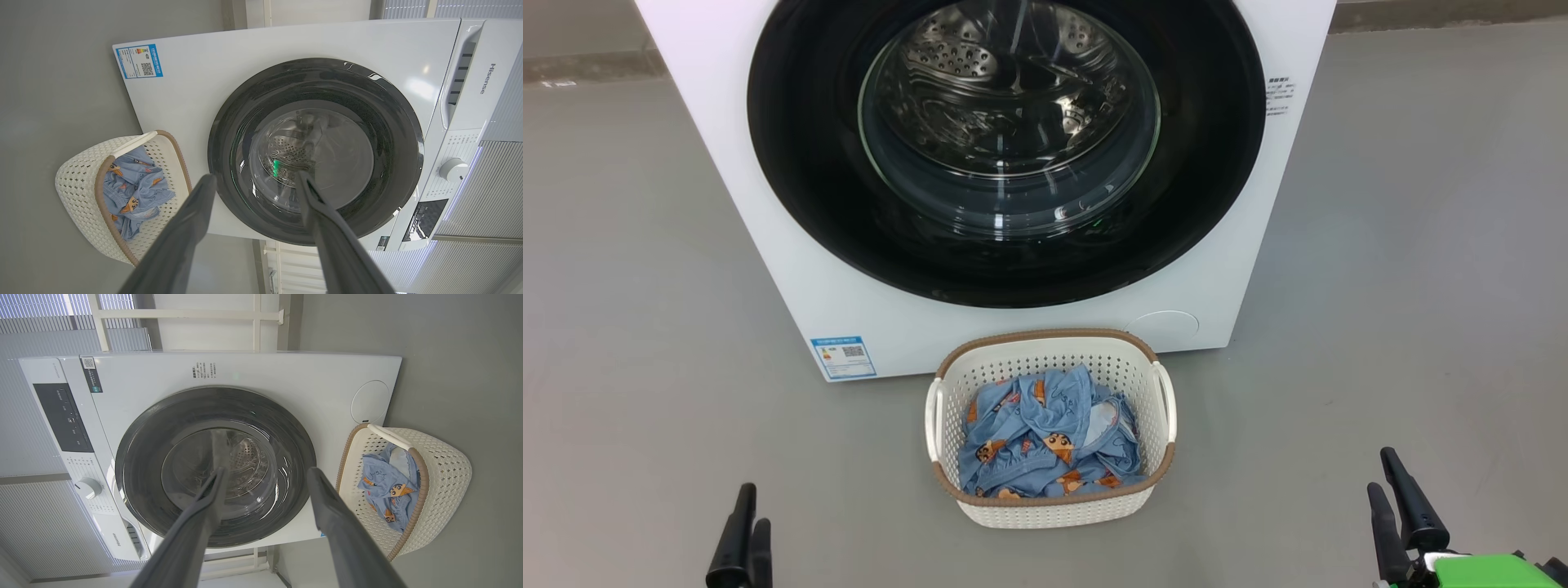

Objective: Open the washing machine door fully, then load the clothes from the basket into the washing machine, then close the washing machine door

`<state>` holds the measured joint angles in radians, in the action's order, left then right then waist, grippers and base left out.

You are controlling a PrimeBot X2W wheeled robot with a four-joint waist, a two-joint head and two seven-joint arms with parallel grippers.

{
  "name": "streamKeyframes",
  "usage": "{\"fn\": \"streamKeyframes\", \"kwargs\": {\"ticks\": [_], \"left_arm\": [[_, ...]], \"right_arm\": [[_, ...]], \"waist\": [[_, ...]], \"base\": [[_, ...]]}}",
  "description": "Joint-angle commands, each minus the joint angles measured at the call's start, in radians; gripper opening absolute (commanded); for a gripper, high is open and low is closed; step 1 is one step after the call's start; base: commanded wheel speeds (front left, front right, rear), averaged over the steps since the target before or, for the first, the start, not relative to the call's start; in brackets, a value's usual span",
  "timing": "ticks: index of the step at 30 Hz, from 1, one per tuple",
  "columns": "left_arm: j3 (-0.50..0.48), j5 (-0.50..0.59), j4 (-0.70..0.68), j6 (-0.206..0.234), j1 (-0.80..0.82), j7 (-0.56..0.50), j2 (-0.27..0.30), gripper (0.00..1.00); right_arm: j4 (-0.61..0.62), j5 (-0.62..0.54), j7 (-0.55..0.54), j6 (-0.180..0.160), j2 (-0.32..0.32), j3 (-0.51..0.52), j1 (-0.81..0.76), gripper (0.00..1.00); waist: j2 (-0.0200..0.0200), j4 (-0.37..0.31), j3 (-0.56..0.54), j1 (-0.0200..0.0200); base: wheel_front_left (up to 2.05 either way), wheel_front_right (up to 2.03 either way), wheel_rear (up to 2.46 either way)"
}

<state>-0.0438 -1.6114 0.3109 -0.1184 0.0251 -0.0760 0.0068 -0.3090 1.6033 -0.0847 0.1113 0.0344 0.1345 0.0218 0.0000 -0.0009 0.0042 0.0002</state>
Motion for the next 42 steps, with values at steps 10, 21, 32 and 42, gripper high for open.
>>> {"fn": "streamKeyframes", "kwargs": {"ticks": [10, 21, 32, 42], "left_arm": [[0.017, 0.025, -0.045, -0.003, 0.054, 0.040, 0.024, 1.00], [0.050, 0.112, -0.048, -0.004, 0.067, 0.074, 0.046, 1.00], [0.029, 0.342, -0.070, -0.005, 0.071, 0.107, 0.038, 1.00], [0.031, 0.559, -0.090, -0.006, 0.067, 0.136, 0.034, 1.00]], "right_arm": [[0.044, -0.035, 0.031, 0.005, 0.031, -0.028, 0.032, 1.00], [0.041, -0.118, 0.080, 0.006, 0.066, -0.074, 0.041, 1.00], [0.021, -0.311, 0.119, 0.008, 0.084, -0.077, 0.057, 1.00], [0.025, -0.545, 0.148, 0.010, 0.076, -0.067, 0.057, 1.00]], "waist": [[0.0000, 0.001, 0.001, -0.0002], [0.0000, 0.002, 0.002, -0.0002], [0.0000, 0.003, 0.001, -0.0002], [0.0000, 0.001, -0.001, -0.0002]], "base": [[0.00, 0.00, 0.00], [0.00, 0.00, 0.00], [0.00, 0.00, 0.00], [0.00, 0.00, 0.00]]}}
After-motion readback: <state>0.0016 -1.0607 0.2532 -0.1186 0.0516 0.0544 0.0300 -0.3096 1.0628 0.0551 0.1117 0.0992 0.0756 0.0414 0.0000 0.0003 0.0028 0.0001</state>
